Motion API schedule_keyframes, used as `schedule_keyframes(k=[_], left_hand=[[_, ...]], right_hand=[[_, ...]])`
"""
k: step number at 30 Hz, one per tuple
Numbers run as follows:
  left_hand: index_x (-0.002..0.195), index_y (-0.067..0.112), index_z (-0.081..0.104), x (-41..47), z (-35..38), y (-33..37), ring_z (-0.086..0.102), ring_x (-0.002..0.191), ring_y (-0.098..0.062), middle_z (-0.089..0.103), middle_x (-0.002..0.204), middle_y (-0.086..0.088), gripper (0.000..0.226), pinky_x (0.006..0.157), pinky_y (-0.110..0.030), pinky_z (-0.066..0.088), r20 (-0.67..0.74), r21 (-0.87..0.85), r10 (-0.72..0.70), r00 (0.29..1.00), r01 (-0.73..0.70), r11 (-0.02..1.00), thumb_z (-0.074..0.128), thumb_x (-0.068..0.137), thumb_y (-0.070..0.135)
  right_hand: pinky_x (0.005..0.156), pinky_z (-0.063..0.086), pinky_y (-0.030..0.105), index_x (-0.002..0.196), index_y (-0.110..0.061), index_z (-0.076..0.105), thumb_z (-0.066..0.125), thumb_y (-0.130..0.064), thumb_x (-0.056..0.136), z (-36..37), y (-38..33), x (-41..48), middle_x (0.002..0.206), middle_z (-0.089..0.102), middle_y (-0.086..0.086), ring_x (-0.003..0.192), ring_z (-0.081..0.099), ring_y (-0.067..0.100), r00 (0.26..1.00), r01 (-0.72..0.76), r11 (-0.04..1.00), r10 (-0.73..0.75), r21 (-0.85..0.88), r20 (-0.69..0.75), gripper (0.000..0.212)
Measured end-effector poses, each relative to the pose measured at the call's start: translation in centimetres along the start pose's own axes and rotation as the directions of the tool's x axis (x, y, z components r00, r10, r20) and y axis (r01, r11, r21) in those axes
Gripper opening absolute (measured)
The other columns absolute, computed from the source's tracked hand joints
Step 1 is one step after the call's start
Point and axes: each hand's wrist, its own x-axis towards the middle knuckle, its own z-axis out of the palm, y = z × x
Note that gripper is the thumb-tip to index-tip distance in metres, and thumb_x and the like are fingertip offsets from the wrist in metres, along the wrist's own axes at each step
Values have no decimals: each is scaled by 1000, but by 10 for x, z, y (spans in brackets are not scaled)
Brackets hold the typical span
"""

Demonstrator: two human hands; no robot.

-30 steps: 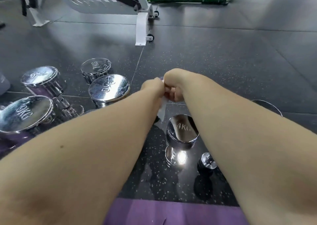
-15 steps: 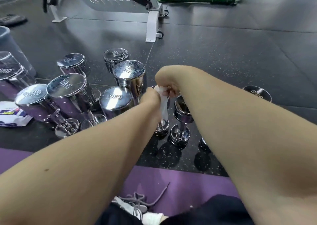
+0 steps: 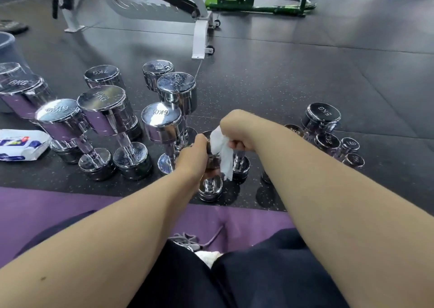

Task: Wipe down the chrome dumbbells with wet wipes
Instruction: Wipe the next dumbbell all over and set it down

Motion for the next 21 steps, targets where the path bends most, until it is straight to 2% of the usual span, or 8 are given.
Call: schedule_keyframes(k=[3, 5, 7, 9, 11, 14, 17, 21], left_hand=[[66, 19, 54, 1, 0, -1, 54, 47, -15, 59, 55, 0, 31, 50, -26, 48, 62, 13, 42, 997, -43, 999, 34, 90, 25], [65, 22, 50, 7, -1, 3, 52, 45, -13, 57, 55, 2, 32, 48, -21, 40, 123, 91, 16, 992, -28, 995, 32, 90, 28], [79, 20, 57, 15, -2, 6, 62, 64, -20, 67, 73, -3, 33, 57, -28, 49, 166, 217, -9, 986, -27, 976, 31, 87, 38], [101, 17, 60, 22, -2, 8, 61, 91, -29, 67, 104, -10, 44, 75, -38, 51, 136, 405, 34, 990, -87, 910, 30, 85, 45], [106, 14, 59, 20, -2, 7, 54, 94, -29, 61, 109, -12, 40, 74, -35, 41, 88, 569, 181, 980, -199, 798, 31, 91, 38], [126, 20, 56, 17, -1, 16, 60, 98, -25, 65, 116, -9, 46, 77, -35, 47, 134, 689, 337, 932, -332, 645, 37, 88, 35], [140, 22, 47, 24, 17, 47, 55, 117, -27, 58, 131, -5, 48, 95, -35, 43, 216, 796, 366, 905, -380, 471, 42, 93, 35], [129, 3, 51, 33, 64, 84, 59, 108, -39, 60, 124, -20, 38, 80, -35, 42, 290, 796, 200, 936, -352, 493, 36, 101, 24]], right_hand=[[54, 38, 27, 77, -8, 44, 39, -3, 97, 13, 25, -1, 69, 45, 7, 55, 43, 17, 996, -20, 974, 40, 225, -82, 20], [47, 33, 25, 101, -10, 51, 35, -3, 96, 22, 37, 4, 70, 52, 9, 49, 46, 15, 990, -24, 886, 87, 463, -114, 18], [40, 30, 20, 111, -14, 54, 35, -3, 95, 28, 53, 11, 73, 55, 9, 42, 48, 11, 981, -10, 784, 127, 621, -146, 27], [42, 33, 23, 101, -9, 57, 37, -2, 95, 32, 72, 15, 70, 52, 6, 48, 48, 14, 967, 12, 775, 153, 632, -206, 22], [56, 37, 31, 83, -8, 56, 43, -5, 92, 36, 92, 16, 69, 52, 5, 67, 51, 24, 912, 21, 802, 229, 597, -340, 16], [75, 52, 39, 104, -15, 53, 51, -8, 87, 34, 108, 18, 87, 57, 2, 88, 61, 26, 824, 32, 801, 317, 597, -469, 18], [52, 46, 26, 125, -26, 35, 48, 2, 88, 24, 98, 25, 92, 55, 2, 65, 56, 15, 943, 38, 719, 204, 694, -263, 48], [37, 25, 16, 116, -29, 29, 40, 8, 96, 13, 94, 38, 72, 53, 8, 39, 41, 6, 996, -49, 439, 86, 897, 12, 44]])
